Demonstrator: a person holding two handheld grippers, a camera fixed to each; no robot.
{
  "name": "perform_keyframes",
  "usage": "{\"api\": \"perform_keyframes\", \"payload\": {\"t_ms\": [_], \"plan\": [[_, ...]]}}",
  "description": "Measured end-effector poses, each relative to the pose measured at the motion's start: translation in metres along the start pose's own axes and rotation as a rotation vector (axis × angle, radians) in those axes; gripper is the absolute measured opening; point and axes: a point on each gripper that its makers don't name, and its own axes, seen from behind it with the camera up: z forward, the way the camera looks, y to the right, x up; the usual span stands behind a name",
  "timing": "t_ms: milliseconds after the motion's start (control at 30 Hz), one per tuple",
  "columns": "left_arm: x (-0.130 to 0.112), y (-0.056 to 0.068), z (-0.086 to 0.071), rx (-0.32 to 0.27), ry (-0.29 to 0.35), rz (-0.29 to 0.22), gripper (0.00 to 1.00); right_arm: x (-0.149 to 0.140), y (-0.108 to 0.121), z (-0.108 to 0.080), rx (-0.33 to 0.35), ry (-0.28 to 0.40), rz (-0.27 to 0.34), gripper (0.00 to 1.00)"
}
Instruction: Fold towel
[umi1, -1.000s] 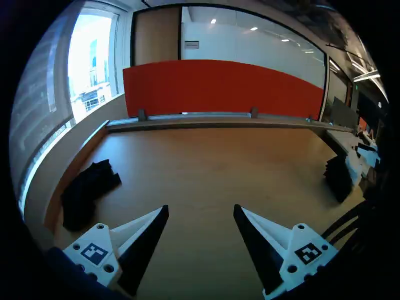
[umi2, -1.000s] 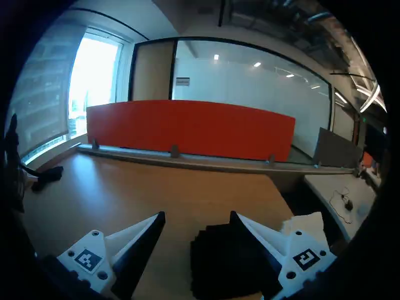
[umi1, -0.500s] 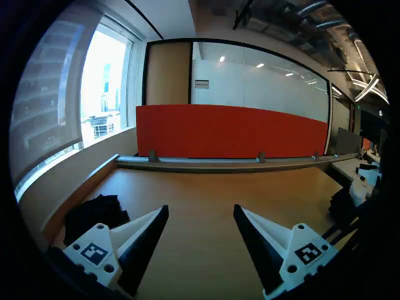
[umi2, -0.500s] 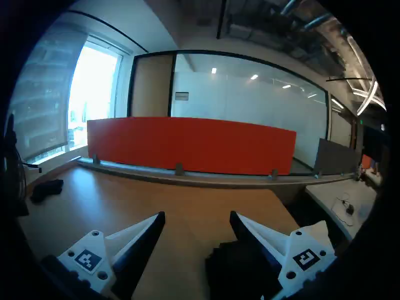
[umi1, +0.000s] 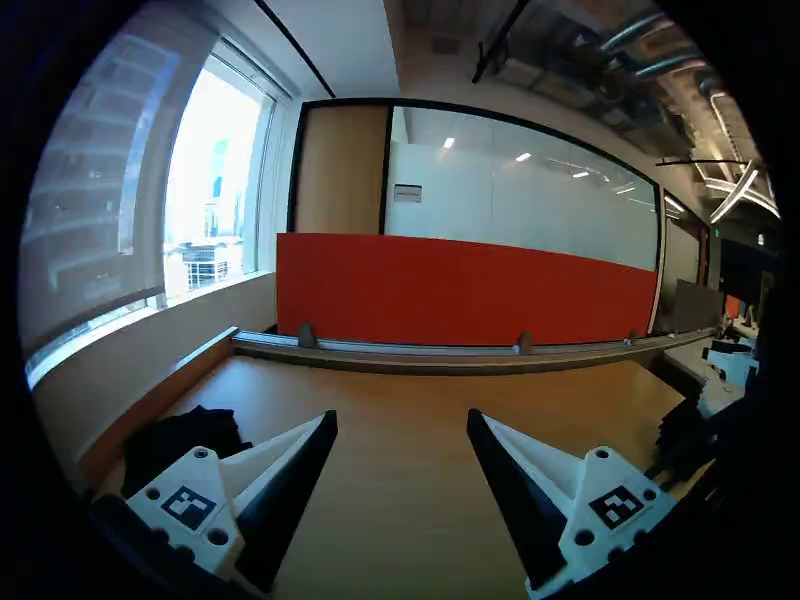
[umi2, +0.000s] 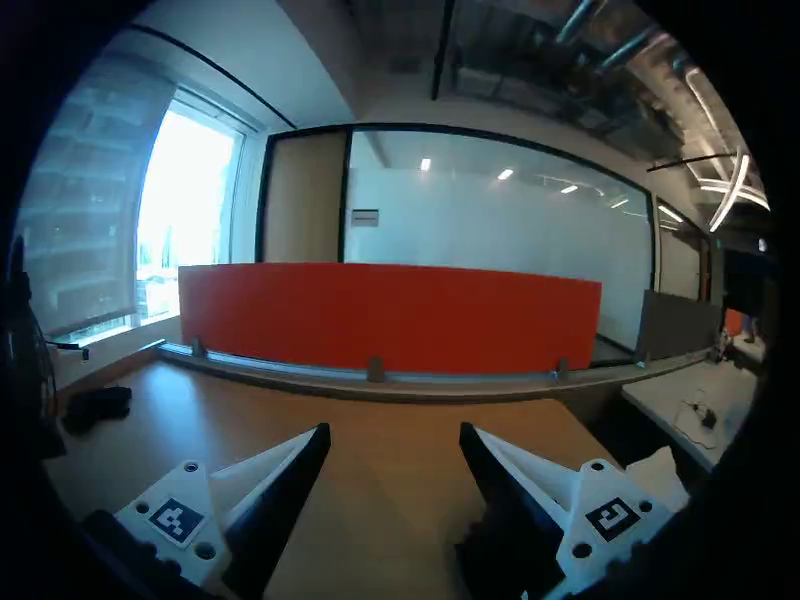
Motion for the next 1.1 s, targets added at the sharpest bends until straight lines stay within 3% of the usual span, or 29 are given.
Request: {"api": "perform_keyframes", "payload": {"t_ms": [300, 500, 1100], "plan": [[0.001, -0.011, 0.001, 0.018, 0.034, -0.023, 0.96, 0.005, -0.011, 0.002, -0.010, 0.023, 0.002, 1.00], [-0.006, -0.018, 0.003, 0.024, 0.059, -0.008, 0.96, -0.001, -0.015, 0.002, -0.030, 0.045, -0.014, 1.00], [-0.071, -0.013, 0.019, 0.005, 0.079, 0.044, 0.96, -0.052, -0.016, 0.006, -0.053, 0.065, 0.001, 1.00]]}}
